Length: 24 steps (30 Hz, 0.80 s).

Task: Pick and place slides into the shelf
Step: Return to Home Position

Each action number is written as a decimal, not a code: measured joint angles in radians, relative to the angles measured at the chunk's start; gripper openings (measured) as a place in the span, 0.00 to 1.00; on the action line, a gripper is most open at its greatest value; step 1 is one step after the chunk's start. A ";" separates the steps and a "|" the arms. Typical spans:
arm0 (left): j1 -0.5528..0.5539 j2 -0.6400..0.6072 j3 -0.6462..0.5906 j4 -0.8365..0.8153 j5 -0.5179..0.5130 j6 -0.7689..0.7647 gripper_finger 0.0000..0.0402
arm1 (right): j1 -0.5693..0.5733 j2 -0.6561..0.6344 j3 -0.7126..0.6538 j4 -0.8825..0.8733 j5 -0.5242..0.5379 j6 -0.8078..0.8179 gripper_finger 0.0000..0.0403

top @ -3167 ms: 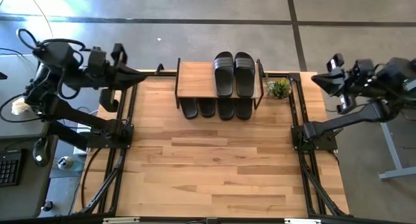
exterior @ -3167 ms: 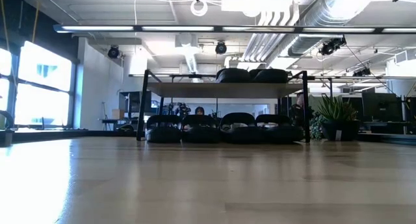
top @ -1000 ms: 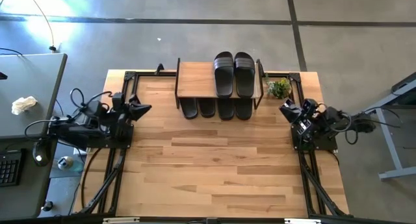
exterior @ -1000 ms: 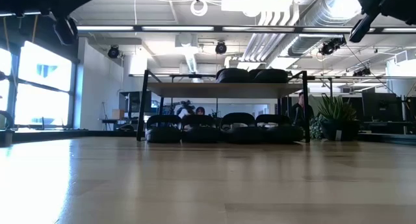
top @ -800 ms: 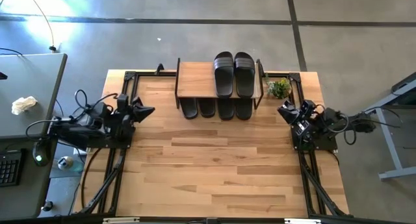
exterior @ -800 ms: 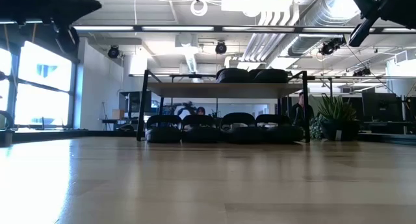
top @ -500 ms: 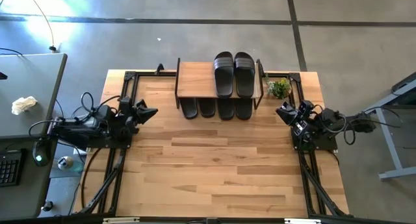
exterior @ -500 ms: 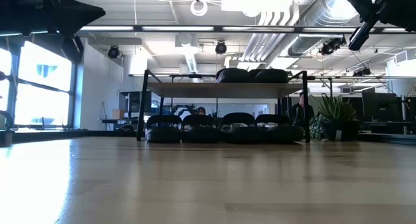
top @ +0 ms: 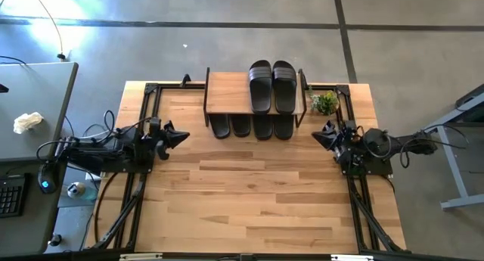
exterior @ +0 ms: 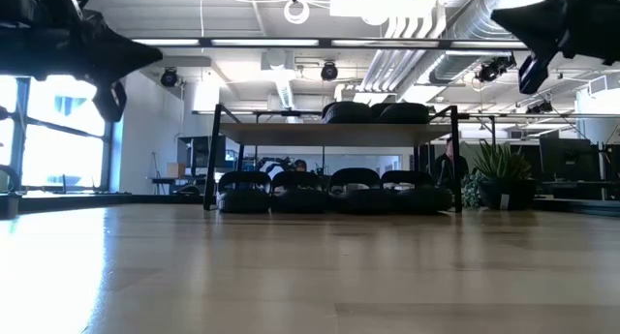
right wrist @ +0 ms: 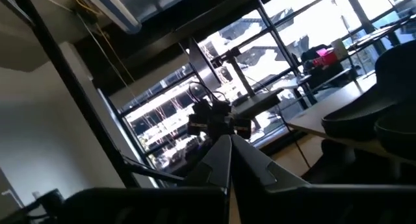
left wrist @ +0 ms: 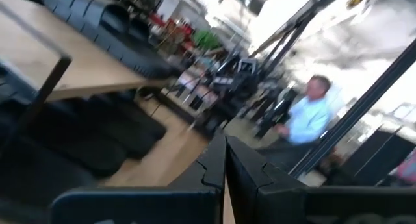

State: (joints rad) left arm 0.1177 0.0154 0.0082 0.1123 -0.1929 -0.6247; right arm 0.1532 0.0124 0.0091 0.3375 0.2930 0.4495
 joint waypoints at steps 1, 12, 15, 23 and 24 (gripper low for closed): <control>0.000 0.000 0.000 -0.022 0.000 0.019 0.00 | 0.000 0.000 0.000 -0.020 0.010 -0.008 0.00; 0.000 0.015 0.001 -0.064 -0.020 0.300 0.00 | 0.000 0.000 0.000 -0.268 0.115 -0.389 0.00; 0.000 0.015 0.001 -0.063 -0.038 0.419 0.00 | -0.001 0.003 0.001 -0.272 0.160 -0.447 0.00; 0.000 0.016 0.001 -0.061 -0.039 0.776 0.00 | -0.001 0.002 0.001 -0.273 0.168 -0.442 0.00; 0.000 0.016 0.001 -0.061 -0.039 0.775 0.00 | -0.001 0.002 0.001 -0.273 0.168 -0.442 0.00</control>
State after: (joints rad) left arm 0.1181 0.0311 0.0090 0.0509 -0.2317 0.1504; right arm 0.1524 0.0147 0.0101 0.0643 0.4614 0.0080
